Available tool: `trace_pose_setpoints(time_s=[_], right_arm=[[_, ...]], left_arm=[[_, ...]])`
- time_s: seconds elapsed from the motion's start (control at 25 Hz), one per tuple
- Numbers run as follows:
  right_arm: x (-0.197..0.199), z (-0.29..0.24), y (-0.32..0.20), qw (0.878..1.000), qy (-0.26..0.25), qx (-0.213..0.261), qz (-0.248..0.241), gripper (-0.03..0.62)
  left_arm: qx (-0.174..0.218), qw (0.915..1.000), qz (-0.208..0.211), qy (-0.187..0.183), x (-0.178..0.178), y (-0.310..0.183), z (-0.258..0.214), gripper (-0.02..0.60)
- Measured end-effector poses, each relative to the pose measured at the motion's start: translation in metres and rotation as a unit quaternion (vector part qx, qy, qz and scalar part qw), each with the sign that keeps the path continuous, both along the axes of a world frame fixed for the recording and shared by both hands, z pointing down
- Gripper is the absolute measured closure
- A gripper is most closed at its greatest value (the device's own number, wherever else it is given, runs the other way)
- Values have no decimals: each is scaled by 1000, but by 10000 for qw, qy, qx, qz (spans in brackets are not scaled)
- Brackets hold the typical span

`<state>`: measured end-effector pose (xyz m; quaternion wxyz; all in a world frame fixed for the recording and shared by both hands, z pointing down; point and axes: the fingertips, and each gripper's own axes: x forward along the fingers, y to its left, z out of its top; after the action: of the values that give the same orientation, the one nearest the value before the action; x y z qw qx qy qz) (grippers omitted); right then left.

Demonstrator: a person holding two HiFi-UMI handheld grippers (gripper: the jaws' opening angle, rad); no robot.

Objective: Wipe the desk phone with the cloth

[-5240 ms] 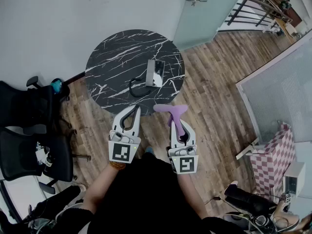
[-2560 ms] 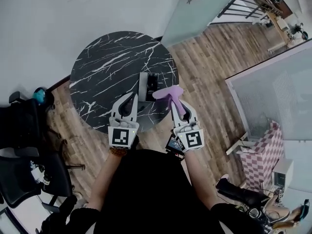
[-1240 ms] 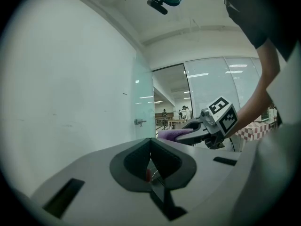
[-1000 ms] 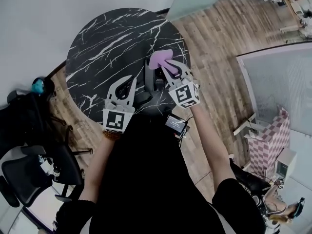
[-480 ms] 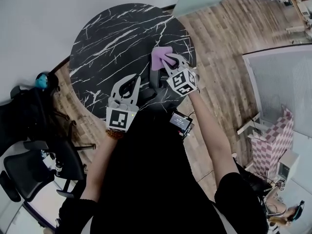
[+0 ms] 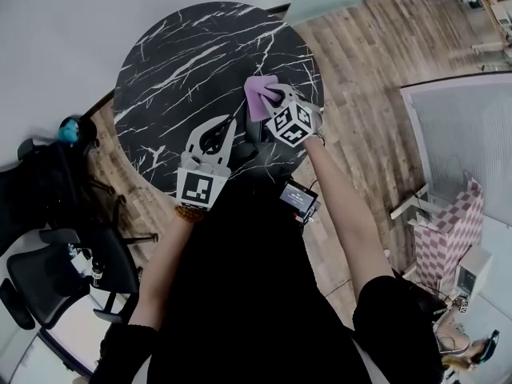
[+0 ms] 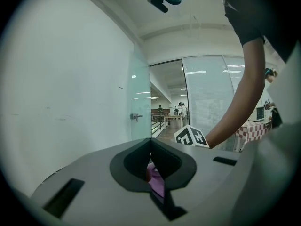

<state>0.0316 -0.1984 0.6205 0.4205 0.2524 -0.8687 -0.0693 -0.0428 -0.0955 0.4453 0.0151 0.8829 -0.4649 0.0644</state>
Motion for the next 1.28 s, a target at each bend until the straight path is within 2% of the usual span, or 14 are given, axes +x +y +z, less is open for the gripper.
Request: trace_pose_setpoints(time_s=[0.44,0.68,1.28], right_arm=[[-11,25,-6,9993,160,-341,-54,536],[-12,29,-7,9990,122,-424,7,536],[-12,35,-3,9971,-20,-622,427,536]], left_arm=[[-120,9999,-63,2,0,-3,4,568],[-42,10000,-48,-42,-2,-6,5,568],[-84,9999,-40,129,1,-7,5,568]])
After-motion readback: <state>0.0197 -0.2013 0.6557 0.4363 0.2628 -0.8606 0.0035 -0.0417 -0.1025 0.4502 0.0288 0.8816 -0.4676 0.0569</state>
